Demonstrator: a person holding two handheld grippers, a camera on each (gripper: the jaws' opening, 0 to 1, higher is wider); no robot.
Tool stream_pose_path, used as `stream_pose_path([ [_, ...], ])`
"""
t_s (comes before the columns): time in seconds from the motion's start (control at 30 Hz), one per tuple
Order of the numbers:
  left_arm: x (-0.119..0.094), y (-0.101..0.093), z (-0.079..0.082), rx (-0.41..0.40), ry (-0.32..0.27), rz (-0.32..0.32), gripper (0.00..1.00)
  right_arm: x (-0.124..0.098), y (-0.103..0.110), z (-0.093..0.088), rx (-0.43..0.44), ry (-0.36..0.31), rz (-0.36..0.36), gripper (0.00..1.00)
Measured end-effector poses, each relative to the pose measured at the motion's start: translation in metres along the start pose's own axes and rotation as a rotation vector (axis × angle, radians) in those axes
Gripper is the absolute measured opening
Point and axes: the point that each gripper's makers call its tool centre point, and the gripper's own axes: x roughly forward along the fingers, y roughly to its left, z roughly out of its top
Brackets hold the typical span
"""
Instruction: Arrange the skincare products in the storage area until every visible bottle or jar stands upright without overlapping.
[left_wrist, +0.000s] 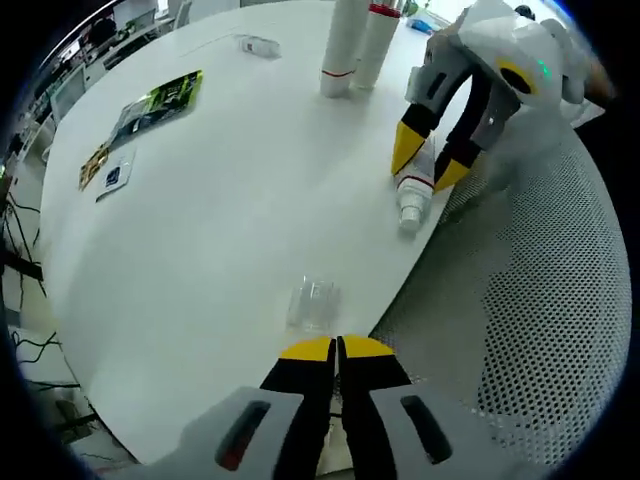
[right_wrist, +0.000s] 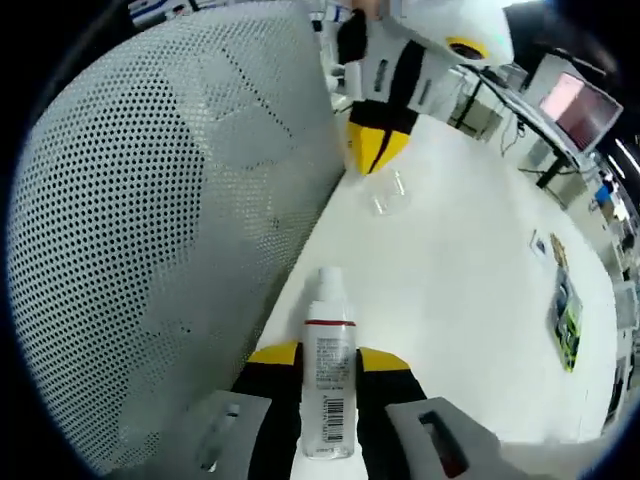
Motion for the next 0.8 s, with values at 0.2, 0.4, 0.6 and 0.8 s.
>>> stream_pose_path([
  [0.2, 0.000, 0.014, 0.002, 0.029, 0.033, 0.071, 0.18, -0.007, -0.025, -0.005, -0.013, 0.028, -0.099, 0.12],
  [0.4, -0.002, 0.017, -0.005, 0.005, 0.037, 0.086, 0.20, 0.010, -0.052, 0.027, -0.128, 0.061, -0.142, 0.12],
  [0.6, 0.004, 0.015, 0.005, -0.029, -0.018, 0.074, 0.18, 0.030, -0.066, 0.043, -0.155, 0.077, -0.127, 0.12],
  [0.8, 0.008, 0.015, 0.012, -0.020, -0.034, 0.080, 0.18, 0.038, -0.065, 0.051, -0.204, 0.070, -0.095, 0.12],
])
